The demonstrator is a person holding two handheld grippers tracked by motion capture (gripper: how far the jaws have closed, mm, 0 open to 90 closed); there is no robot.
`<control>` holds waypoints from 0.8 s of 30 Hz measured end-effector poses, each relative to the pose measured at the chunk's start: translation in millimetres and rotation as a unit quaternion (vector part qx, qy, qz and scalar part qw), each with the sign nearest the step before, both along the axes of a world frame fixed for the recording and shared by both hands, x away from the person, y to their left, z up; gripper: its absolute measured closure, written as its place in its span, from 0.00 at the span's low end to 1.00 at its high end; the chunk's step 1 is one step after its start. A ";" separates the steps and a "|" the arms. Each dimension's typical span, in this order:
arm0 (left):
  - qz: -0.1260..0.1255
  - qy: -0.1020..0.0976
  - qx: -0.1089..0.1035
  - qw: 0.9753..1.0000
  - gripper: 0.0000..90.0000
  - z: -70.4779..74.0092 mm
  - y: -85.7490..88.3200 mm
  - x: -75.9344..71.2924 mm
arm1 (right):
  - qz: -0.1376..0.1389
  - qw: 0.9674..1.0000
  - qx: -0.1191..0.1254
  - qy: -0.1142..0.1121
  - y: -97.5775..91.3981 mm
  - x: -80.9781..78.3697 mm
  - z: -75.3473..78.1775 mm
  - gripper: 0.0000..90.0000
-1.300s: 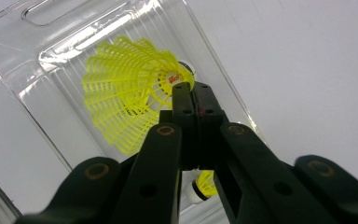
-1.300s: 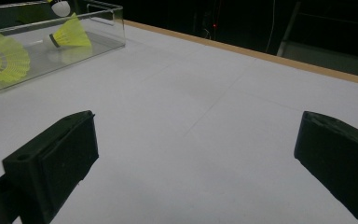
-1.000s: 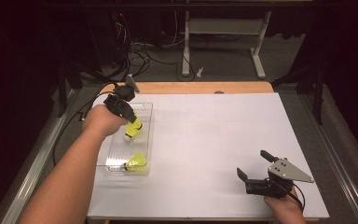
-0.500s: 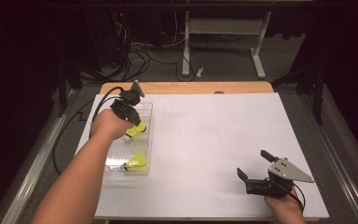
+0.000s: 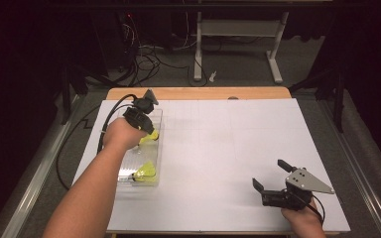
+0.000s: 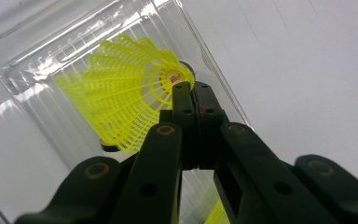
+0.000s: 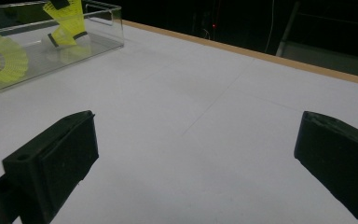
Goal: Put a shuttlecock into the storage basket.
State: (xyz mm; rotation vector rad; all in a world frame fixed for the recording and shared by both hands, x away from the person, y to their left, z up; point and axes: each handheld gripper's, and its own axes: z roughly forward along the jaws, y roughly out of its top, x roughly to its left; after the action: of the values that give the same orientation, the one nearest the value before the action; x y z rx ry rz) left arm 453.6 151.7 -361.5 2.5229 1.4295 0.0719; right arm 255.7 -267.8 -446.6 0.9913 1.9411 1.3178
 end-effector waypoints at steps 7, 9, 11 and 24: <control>-0.001 0.006 -0.003 1.000 1.00 -11.5 -3.3 1.0 | -0.001 1.000 0.000 0.000 -0.4 0.1 -0.1 0.00; 0.001 0.002 -0.008 1.000 1.00 -13.8 -2.8 0.9 | -0.001 1.000 0.000 0.001 -0.5 0.1 -0.1 0.00; 0.003 0.000 -0.013 1.000 1.00 -14.0 -1.7 1.1 | 0.000 1.000 0.001 0.001 -0.6 0.2 -0.3 0.00; -0.001 0.012 -0.015 1.000 1.00 -17.4 -0.6 -5.7 | 0.001 1.000 -0.001 0.002 0.9 0.3 -0.8 0.00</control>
State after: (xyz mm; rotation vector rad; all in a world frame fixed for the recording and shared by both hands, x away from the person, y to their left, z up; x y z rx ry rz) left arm 448.0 151.2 -378.9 2.5095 1.4249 0.0197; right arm 256.0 -266.9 -447.4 0.9908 1.9461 1.3163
